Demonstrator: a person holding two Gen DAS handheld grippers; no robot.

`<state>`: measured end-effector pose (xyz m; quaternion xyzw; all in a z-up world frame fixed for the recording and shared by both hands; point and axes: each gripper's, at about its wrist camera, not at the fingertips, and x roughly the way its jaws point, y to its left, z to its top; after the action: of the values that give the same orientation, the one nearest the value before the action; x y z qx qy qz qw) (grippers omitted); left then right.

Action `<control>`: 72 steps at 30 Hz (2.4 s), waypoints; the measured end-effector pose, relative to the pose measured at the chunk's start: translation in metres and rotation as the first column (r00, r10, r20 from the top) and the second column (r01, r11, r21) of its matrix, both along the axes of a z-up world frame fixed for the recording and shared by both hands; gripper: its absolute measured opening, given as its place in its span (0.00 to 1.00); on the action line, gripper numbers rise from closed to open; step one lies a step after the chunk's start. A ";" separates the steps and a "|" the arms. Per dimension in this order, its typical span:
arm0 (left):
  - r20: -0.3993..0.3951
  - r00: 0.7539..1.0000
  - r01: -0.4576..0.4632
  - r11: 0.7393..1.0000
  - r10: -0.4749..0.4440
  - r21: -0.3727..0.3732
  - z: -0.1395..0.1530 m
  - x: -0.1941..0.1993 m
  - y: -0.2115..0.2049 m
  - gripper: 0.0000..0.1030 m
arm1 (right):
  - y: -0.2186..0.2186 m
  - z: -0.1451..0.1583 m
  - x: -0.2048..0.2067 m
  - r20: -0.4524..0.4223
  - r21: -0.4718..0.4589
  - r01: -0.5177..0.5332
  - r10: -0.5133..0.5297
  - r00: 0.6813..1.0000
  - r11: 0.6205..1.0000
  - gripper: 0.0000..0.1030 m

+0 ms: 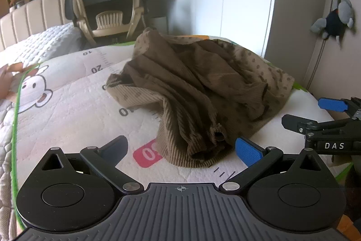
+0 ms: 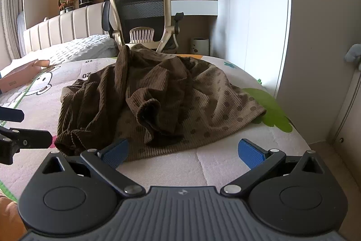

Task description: Fold clothes

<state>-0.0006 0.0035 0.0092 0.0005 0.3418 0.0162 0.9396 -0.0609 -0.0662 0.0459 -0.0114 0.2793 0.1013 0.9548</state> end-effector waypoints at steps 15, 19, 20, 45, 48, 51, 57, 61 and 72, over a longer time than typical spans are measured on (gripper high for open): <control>-0.019 1.000 -0.003 1.000 0.003 0.001 -0.003 0.000 0.001 1.00 | 0.002 -0.002 0.001 -0.009 0.004 -0.002 0.002 1.000 1.000 1.00; -0.023 1.000 -0.001 1.000 0.002 0.002 -0.004 0.001 0.000 1.00 | 0.002 -0.003 0.002 -0.015 0.007 -0.003 0.003 1.000 1.000 1.00; -0.025 1.000 -0.002 1.000 0.002 0.002 -0.004 0.001 0.000 1.00 | 0.002 -0.003 0.002 -0.016 0.007 -0.003 0.003 1.000 1.000 1.00; -0.062 0.998 -0.006 1.000 0.006 -0.010 -0.012 0.007 0.004 1.00 | 0.005 -0.007 0.010 -0.044 -0.009 -0.024 0.023 0.999 1.000 1.00; -0.069 0.998 -0.004 1.000 0.003 -0.012 -0.014 0.008 0.004 1.00 | 0.006 -0.007 0.012 -0.052 -0.013 -0.034 0.033 0.998 0.999 1.00; -0.081 0.997 -0.002 1.000 0.001 -0.017 -0.016 0.010 0.005 1.00 | 0.007 -0.007 0.015 -0.064 -0.012 -0.041 0.040 0.997 0.999 1.00; -0.067 0.998 -0.016 0.999 0.013 -0.046 -0.010 0.013 0.016 1.00 | 0.007 0.010 0.041 -0.032 -0.021 -0.076 0.075 0.997 0.997 1.00; 0.014 0.999 -0.041 0.995 0.043 -0.088 0.015 0.034 0.042 1.00 | 0.011 0.021 0.092 -0.041 0.020 -0.127 0.128 0.991 0.992 1.00; -0.054 0.995 -0.092 0.976 0.083 -0.196 -0.005 0.155 0.103 1.00 | -0.004 -0.033 0.154 -0.205 0.294 -0.089 0.154 0.967 0.952 1.00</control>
<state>0.1540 0.1065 0.0044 -0.1078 0.3625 0.0234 0.9254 0.0933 -0.0703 0.0125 0.1194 0.3673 0.1997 0.9005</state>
